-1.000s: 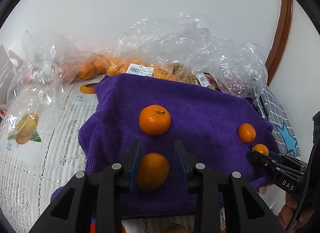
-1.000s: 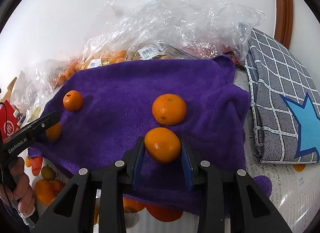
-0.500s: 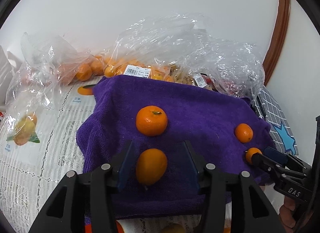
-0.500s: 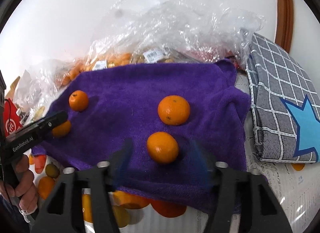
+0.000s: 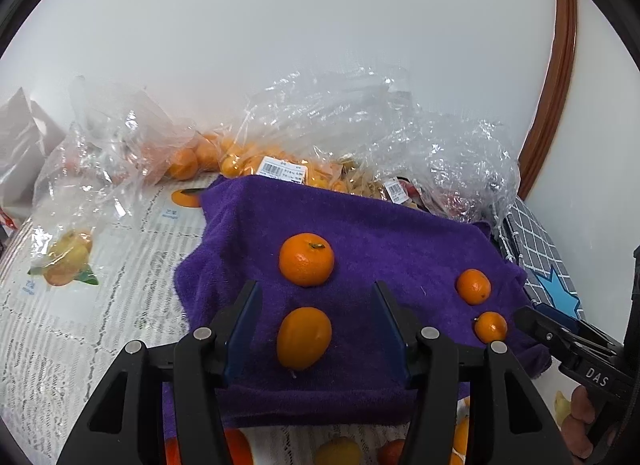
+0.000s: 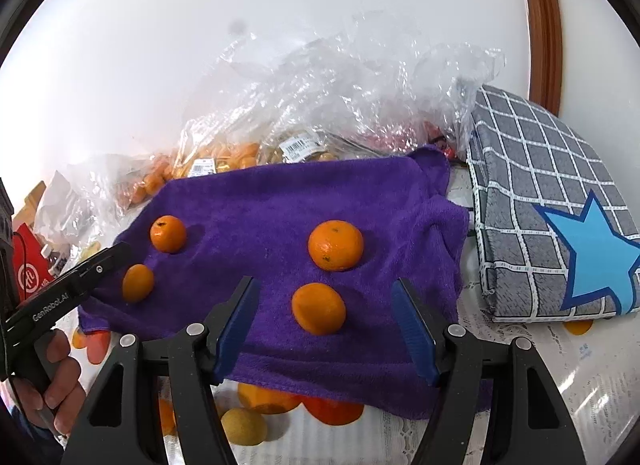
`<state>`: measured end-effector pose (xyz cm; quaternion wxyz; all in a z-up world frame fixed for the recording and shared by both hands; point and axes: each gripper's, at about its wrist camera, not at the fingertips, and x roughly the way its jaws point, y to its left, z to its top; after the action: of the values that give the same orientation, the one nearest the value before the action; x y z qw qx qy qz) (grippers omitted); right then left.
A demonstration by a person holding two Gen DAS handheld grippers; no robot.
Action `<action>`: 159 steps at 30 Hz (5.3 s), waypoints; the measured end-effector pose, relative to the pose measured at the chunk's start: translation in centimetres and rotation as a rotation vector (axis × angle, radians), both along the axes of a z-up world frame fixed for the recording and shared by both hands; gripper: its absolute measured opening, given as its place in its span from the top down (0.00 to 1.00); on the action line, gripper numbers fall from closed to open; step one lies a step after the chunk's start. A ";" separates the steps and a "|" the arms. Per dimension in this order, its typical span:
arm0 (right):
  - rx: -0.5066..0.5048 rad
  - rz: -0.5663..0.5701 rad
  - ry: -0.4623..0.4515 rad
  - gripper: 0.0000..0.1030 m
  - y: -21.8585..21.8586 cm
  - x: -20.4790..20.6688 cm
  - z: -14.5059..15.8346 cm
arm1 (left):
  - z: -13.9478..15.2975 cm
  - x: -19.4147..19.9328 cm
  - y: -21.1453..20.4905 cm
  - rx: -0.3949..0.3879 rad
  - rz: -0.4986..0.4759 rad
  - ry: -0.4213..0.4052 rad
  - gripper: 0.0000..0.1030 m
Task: Organize fruits
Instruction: 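Pull both open tools back from the towel toward the fruit pile, then grasp a yellow-green fruit with the right tool while the left tool grasps another, then carry both yellow-green fruits onto the purple towel and open both tools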
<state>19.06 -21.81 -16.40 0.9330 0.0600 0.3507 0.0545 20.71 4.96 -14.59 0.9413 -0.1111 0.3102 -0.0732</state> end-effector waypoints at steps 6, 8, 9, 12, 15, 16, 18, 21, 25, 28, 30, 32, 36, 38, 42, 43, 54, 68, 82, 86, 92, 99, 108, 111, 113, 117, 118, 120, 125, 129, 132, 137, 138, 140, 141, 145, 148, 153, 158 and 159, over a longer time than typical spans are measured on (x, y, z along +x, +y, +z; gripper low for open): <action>-0.002 0.017 -0.020 0.36 0.8 -2.0 0.3 | 0.3 -1.1 1.2 -0.034 0.022 -0.009 0.48; -0.012 0.035 -0.018 0.41 1.4 -2.8 0.1 | 0.4 -1.6 1.5 -0.038 0.027 -0.010 0.48; -0.018 0.045 -0.020 0.41 1.6 -3.1 0.1 | 0.4 -1.7 1.6 -0.038 0.028 -0.011 0.48; -0.024 0.075 -0.030 0.46 2.1 -4.6 -0.2 | 0.4 -2.5 2.0 -0.038 0.035 -0.010 0.48; -0.009 0.106 -0.004 0.54 2.3 -5.6 -0.6 | 0.5 -3.5 2.7 -0.042 0.039 -0.009 0.48; -0.006 0.118 0.012 0.56 2.4 -5.8 -0.9 | 0.5 -3.9 2.9 -0.042 0.041 -0.010 0.48; 0.000 0.145 0.044 0.58 2.5 -6.0 -1.4 | 0.6 -4.6 3.2 -0.037 0.042 -0.011 0.48; -0.002 0.176 0.090 0.63 2.9 -6.1 -2.2 | 0.6 -5.6 3.6 -0.027 0.041 -0.010 0.47; -0.034 0.192 0.113 0.64 3.7 -6.2 -2.7 | 0.4 -6.7 4.1 -0.016 0.042 -0.002 0.46; -0.061 0.200 0.143 0.64 4.2 -5.8 -3.2 | 0.1 -7.1 4.4 -0.013 0.046 0.012 0.46; -0.076 0.214 0.162 0.64 4.5 -5.6 -3.5 | 0.0 -7.3 4.5 -0.016 0.042 0.018 0.46; -0.093 0.222 0.170 0.68 4.8 -5.5 -3.7 | -0.2 -7.2 4.4 -0.013 0.034 0.028 0.46; -0.092 0.208 0.146 0.72 4.6 -5.7 -3.6 | -0.5 -7.0 3.6 -0.010 -0.005 0.051 0.46; -0.080 0.194 0.135 0.72 4.2 -5.8 -3.4 | -0.7 -6.9 3.1 -0.012 -0.034 0.061 0.46; -0.039 0.152 0.131 0.72 3.0 -5.8 -3.1 | -1.1 -6.5 2.3 -0.024 -0.086 0.093 0.46; -0.029 0.141 0.133 0.72 2.8 -5.8 -3.1 | -1.2 -6.4 2.1 -0.027 -0.095 0.102 0.46; -0.008 0.105 0.178 0.72 2.4 -5.1 -3.7 | -1.8 -5.9 2.2 -0.096 -0.121 0.148 0.48; -0.028 0.082 0.140 0.72 2.4 -5.4 -3.5 | -2.8 -5.3 0.9 -0.074 -0.189 0.214 0.71; -0.021 0.077 0.179 0.65 2.7 -4.4 -3.8 | -3.8 -3.5 0.6 -0.181 -0.246 0.282 0.73; -0.035 0.066 0.161 0.72 2.7 -4.7 -3.7 | -3.7 -3.9 0.4 -0.154 -0.238 0.272 0.77; 0.022 0.036 0.136 0.72 1.3 -5.2 -3.3 | -3.0 -5.1 1.0 -0.059 -0.144 0.220 0.77; 0.020 0.050 0.176 0.72 1.5 -4.8 -3.7 | -3.3 -5.1 1.1 0.025 -0.106 0.246 0.76; -0.006 0.055 0.161 0.72 1.8 -4.9 -3.6 | -3.2 -5.7 0.4 0.062 -0.125 0.228 0.77; 0.004 0.058 0.120 0.72 1.7 -5.5 -3.1 | -2.8 -5.9 0.8 0.037 -0.110 0.197 0.77; 0.007 0.063 0.100 0.72 1.7 -5.9 -2.8 | -2.4 -6.2 1.0 0.024 -0.103 0.169 0.77; 0.002 0.082 0.059 0.72 2.1 -6.5 -2.2 | -1.8 -6.5 1.5 -0.004 -0.082 0.117 0.77; 0.000 0.085 0.051 0.72 2.2 -6.7 -2.1 | -1.6 -6.6 1.7 -0.014 -0.079 0.105 0.77; 0.002 0.095 0.028 0.72 2.3 -7.0 -1.7 | -1.3 -6.7 2.0 -0.026 -0.069 0.086 0.77; 0.028 0.106 -0.016 0.72 2.2 -7.6 -0.9 | -0.9 -6.9 2.8 -0.062 -0.050 0.062 0.77; 0.052 0.099 -0.043 0.72 1.7 -7.9 -0.5 | -1.0 -6.8 3.1 -0.073 -0.038 0.060 0.77; 0.059 0.084 -0.053 0.72 1.3 -7.9 -0.4 | -1.0 -6.8 3.1 -0.071 -0.036 0.054 0.77; 0.061 0.056 -0.065 0.72 0.8 -8.0 -0.2 | -0.7 -7.0 3.2 -0.064 -0.029 0.039 0.77; 0.064 0.048 -0.065 0.72 0.6 -8.0 -0.1 | -0.6 -7.0 3.3 -0.064 -0.024 0.034 0.77; 0.080 0.040 -0.061 0.72 0.3 -7.8 -0.1 | -0.2 -7.2 3.6 -0.068 -0.018 0.021 0.77; 0.084 0.038 -0.057 0.72 0.1 -7.7 0.0 | 0.0 -7.2 3.7 -0.072 -0.015 0.014 0.77; 0.093 0.012 -0.048 0.72 -0.8 -7.0 0.6 | 0.8 -6.8 3.8 -0.053 0.004 0.008 0.77; 0.053 0.012 -0.062 0.72 -1.0 -6.0 1.8 | 2.0 -6.2 3.6 -0.035 0.006 -0.003 0.77; -0.019 0.023 -0.091 0.72 -1.1 -3.6 3.3 | 3.7 -3.1 2.2 -0.020 0.004 -0.004 0.77; -0.035 0.019 -0.075 0.72 -1.3 -0.2 3.7 | 2.8 0.5 1.3 -0.038 0.032 0.027 0.77; -0.036 0.019 -0.068 0.72 -1.3 0.3 3.6 | 2.5 1.0 1.2 -0.038 0.038 0.033 0.77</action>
<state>19.36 -23.09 -12.80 0.9446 0.0380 0.3205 0.0593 21.76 6.13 -12.13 0.9350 -0.1359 0.3223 -0.0593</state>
